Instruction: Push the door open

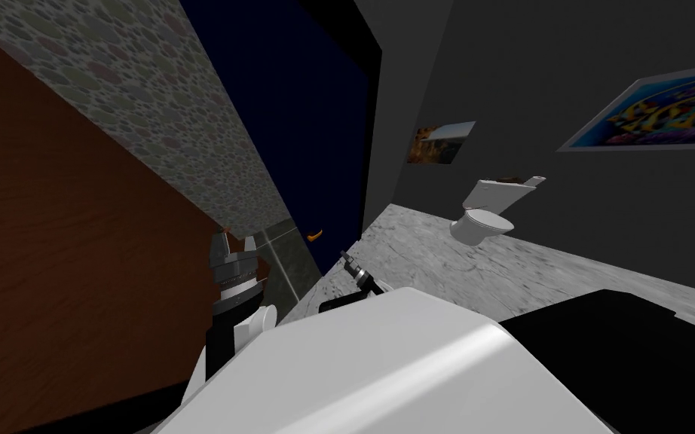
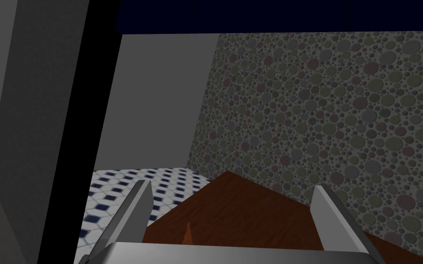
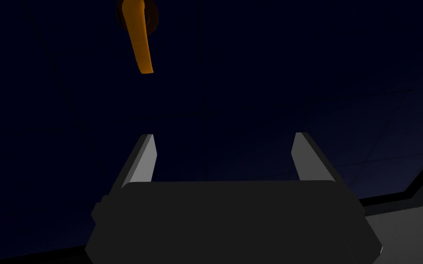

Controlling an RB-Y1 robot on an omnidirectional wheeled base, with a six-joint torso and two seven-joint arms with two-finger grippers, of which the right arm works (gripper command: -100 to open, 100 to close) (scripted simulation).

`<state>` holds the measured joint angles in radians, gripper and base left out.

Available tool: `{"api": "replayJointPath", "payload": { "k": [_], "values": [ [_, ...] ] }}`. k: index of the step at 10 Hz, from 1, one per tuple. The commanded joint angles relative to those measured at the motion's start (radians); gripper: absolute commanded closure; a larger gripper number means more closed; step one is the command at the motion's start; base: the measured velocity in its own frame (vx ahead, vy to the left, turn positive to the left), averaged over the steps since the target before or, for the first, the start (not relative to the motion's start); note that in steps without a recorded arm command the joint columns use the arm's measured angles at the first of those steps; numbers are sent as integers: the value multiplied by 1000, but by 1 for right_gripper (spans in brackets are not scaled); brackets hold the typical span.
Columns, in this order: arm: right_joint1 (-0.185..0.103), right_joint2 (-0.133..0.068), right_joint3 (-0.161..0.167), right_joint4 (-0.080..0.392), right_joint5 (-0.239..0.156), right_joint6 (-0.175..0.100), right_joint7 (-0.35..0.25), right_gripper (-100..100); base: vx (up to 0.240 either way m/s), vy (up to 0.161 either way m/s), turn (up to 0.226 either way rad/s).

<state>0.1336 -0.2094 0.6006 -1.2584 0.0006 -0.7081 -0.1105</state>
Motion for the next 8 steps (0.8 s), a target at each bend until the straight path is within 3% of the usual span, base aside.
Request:
{"api": "replayJointPath", "payload": {
  "k": [1,8],
  "values": [
    [-12,-4,15,29,-2,-8,-5,-100,87,52,-71],
    [-70,-27,108,174,-10,-43,-27,-100,133,88,-96]
  ]
}}
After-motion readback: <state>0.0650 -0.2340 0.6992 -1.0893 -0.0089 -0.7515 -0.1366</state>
